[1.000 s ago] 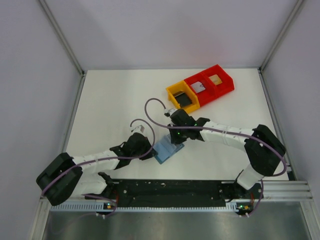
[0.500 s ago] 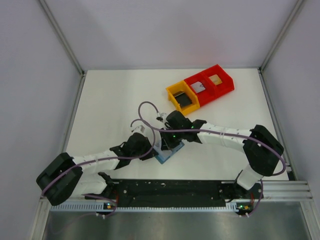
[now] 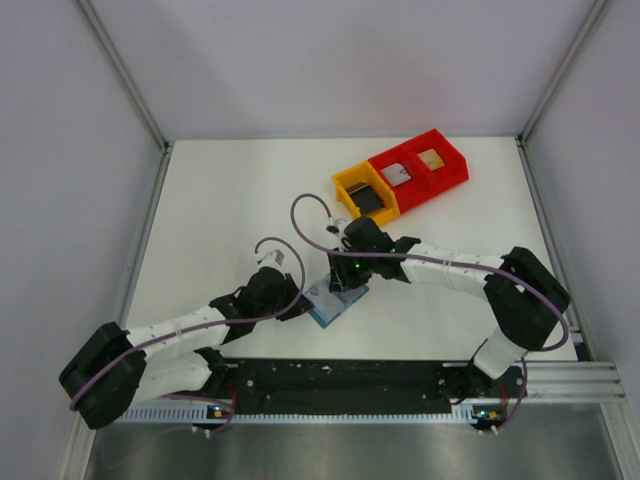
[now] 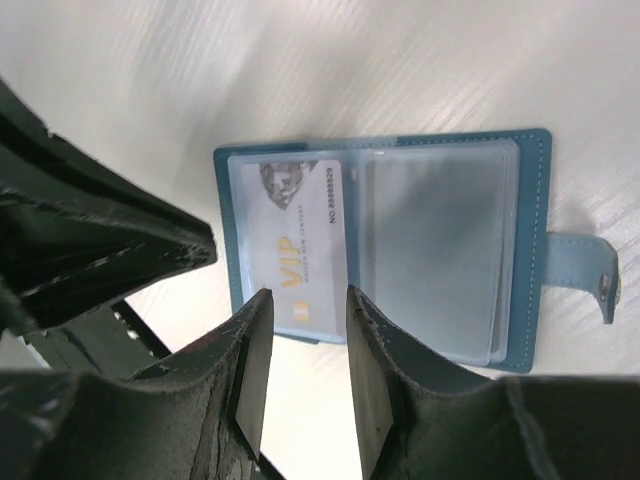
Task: Take the credit cards out of the card holder
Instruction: Remove the credit card from the card holder.
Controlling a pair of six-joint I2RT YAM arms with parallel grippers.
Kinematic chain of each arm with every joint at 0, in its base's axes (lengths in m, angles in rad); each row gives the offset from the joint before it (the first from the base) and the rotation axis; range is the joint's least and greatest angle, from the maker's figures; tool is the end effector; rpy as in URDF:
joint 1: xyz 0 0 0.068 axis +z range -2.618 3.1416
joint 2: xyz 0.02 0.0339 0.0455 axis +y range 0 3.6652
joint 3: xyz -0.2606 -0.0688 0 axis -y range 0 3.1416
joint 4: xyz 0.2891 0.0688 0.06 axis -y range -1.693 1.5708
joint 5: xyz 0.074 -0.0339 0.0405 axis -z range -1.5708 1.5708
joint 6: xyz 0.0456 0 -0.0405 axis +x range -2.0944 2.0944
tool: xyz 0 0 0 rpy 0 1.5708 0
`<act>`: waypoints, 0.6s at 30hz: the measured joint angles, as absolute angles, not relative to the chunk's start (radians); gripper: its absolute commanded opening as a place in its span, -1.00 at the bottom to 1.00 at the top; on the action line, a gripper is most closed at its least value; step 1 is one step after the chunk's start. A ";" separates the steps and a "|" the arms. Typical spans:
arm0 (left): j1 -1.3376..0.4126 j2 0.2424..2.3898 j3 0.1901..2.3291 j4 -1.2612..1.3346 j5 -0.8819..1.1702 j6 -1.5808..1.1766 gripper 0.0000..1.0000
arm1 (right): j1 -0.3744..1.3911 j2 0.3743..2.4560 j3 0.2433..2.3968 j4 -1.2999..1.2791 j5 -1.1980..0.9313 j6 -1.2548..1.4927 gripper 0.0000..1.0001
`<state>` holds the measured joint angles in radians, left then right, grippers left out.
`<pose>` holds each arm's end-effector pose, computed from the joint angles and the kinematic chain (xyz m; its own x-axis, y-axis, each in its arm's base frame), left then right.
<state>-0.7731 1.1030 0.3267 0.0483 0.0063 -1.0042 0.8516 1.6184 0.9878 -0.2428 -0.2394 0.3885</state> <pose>0.1716 -0.1679 0.1068 -0.8477 -0.3517 -0.3972 -0.0252 0.7745 -0.6321 0.2404 0.2909 0.1611 -0.7822 -0.3347 -0.5255 -0.5780 0.7047 0.4115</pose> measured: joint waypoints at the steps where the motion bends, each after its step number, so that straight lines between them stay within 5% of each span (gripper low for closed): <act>1: -0.773 1.090 0.327 0.045 0.006 -1.004 -0.64 | 0.842 1.618 0.978 -0.235 -0.245 0.389 -0.29; 18: -0.758 1.229 0.395 0.080 0.003 -0.978 -0.66 | 0.757 1.726 0.942 -0.081 -0.425 0.416 -0.32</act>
